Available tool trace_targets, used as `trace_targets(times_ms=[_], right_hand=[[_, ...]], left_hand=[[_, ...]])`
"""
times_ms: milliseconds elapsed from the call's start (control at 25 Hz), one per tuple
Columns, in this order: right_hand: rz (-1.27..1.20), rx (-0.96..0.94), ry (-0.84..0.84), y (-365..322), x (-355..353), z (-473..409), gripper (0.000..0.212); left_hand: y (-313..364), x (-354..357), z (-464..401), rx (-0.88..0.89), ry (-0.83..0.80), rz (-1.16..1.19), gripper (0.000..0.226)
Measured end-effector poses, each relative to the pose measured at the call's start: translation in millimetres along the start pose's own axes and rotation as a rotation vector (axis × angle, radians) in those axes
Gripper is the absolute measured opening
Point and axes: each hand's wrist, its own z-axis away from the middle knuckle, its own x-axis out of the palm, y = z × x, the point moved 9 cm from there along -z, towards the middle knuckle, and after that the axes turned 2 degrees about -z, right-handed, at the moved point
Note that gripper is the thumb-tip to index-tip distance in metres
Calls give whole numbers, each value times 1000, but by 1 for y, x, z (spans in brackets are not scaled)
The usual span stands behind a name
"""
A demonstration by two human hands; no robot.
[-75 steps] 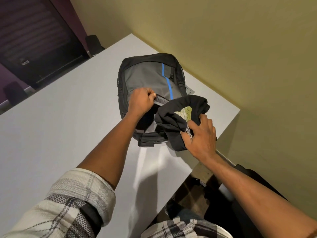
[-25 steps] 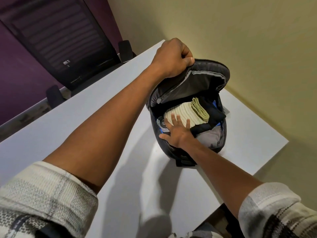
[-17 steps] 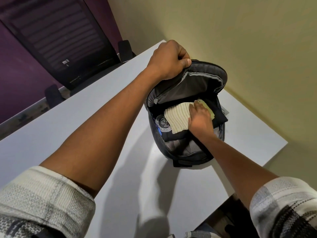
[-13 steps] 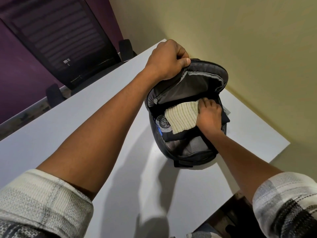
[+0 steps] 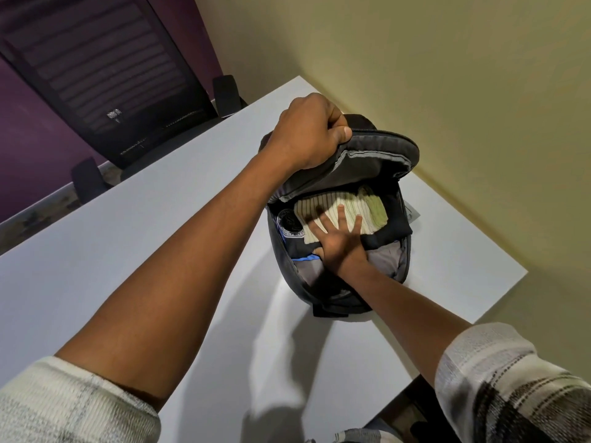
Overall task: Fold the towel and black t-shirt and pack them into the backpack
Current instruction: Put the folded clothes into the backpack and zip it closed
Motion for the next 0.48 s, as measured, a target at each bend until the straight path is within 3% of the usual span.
trace_targets(times_ms=[160, 280, 360, 480], right_hand=[[-78, -60, 11, -3, -7, -2, 68], [-1, 128, 213, 41, -27, 13, 69], [-57, 270, 204, 79, -27, 17, 74], [-223, 282, 138, 113, -13, 10, 84]], left_hand=[[-1, -3, -2, -12, 6, 2, 18], [-5, -8, -5, -23, 5, -9, 19], [-6, -8, -6, -26, -4, -24, 20], [-5, -3, -4, -30, -20, -50, 21]])
